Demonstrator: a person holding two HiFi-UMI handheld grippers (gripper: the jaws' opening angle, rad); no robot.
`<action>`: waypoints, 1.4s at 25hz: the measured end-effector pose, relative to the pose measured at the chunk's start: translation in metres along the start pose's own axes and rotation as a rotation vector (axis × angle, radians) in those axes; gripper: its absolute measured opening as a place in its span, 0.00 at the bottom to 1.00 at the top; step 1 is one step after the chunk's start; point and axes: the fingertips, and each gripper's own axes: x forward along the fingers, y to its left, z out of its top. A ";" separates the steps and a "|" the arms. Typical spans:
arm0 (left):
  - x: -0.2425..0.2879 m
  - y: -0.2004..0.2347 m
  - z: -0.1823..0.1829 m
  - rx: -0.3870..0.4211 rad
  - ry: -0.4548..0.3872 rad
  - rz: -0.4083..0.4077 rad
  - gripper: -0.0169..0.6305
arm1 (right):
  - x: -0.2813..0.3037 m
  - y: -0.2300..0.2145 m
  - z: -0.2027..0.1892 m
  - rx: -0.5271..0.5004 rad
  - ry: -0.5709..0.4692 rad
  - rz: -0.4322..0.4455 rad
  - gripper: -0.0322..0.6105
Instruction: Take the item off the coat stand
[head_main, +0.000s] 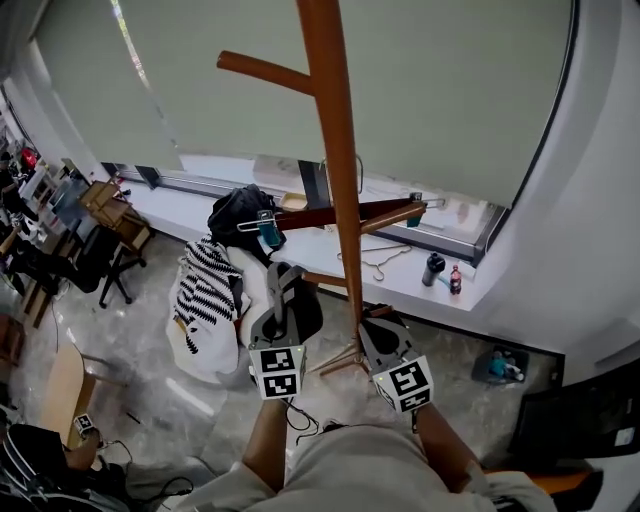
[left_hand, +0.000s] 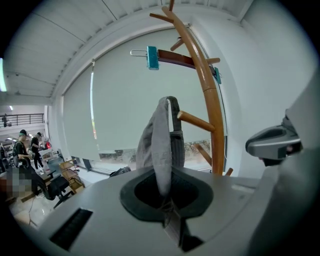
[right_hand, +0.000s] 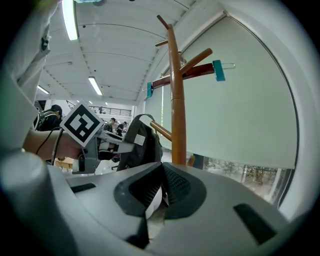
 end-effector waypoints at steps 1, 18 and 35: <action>-0.003 0.005 -0.002 -0.002 0.000 0.011 0.06 | 0.004 0.004 0.001 -0.003 -0.003 0.011 0.06; -0.083 0.066 -0.050 -0.109 0.023 0.232 0.06 | 0.033 0.074 -0.001 -0.039 -0.003 0.237 0.06; -0.134 0.031 -0.060 -0.181 0.036 0.362 0.06 | -0.014 0.061 -0.001 -0.067 0.014 0.312 0.06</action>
